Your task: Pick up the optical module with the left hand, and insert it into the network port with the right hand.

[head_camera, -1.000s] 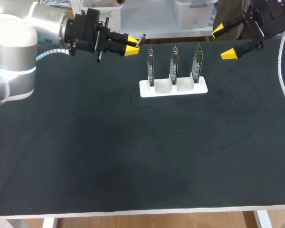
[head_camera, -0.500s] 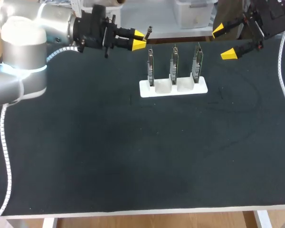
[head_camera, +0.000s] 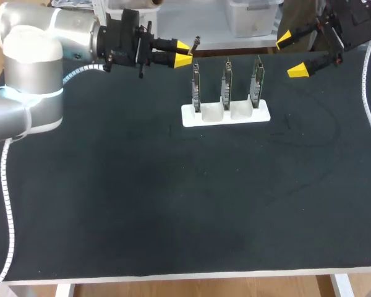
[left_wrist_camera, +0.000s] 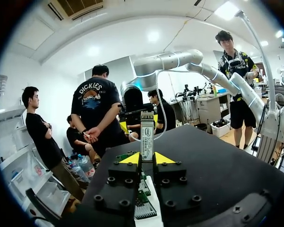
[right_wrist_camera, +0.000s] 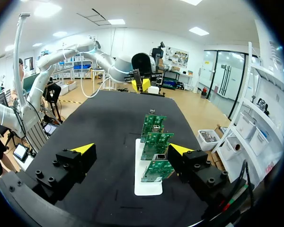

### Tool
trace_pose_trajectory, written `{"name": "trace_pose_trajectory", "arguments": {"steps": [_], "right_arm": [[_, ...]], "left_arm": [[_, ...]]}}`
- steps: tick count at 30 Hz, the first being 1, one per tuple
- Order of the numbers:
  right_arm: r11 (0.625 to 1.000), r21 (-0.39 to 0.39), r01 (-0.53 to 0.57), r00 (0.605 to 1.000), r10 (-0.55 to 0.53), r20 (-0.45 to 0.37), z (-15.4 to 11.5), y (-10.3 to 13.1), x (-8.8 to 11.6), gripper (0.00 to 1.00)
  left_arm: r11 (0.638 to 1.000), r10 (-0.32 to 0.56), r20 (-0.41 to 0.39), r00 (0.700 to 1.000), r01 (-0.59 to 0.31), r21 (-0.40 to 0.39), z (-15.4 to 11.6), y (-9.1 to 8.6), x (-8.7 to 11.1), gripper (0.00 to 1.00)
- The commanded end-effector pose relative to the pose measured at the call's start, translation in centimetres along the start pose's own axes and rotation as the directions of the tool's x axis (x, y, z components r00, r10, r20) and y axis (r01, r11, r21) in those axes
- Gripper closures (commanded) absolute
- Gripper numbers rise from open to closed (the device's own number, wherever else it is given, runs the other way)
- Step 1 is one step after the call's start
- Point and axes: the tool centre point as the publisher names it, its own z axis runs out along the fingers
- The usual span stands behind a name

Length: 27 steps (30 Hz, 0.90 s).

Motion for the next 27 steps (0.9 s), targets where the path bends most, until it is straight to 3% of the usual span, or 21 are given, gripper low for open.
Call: {"name": "trace_pose_trajectory", "arguments": {"steps": [1, 14, 20, 27], "right_arm": [[1.0, -0.001, 0.0, 1.0, 0.0, 0.0, 0.0, -0.1, 0.0, 0.0], [1.0, -0.001, 0.0, 1.0, 0.0, 0.0, 0.0, -0.1, 0.0, 0.0], [1.0, -0.001, 0.0, 1.0, 0.0, 0.0, 0.0, -0.1, 0.0, 0.0], [1.0, -0.001, 0.0, 1.0, 0.0, 0.0, 0.0, -0.1, 0.0, 0.0]], "left_arm": [[1.0, 0.003, -0.001, 1.0, -0.003, -0.007, 0.0, -0.2, -0.1, 1.0], [1.0, 0.003, -0.001, 1.0, -0.003, -0.007, 0.0, -0.2, -0.1, 1.0], [0.999, -0.032, 0.099, 0.995, 0.033, -0.005, 1.4, -2.2, 0.2, 1.0], [0.996, -0.075, 0.038, 0.996, 0.073, 0.041, 3.2, -2.5, -0.3, 1.0]]}}
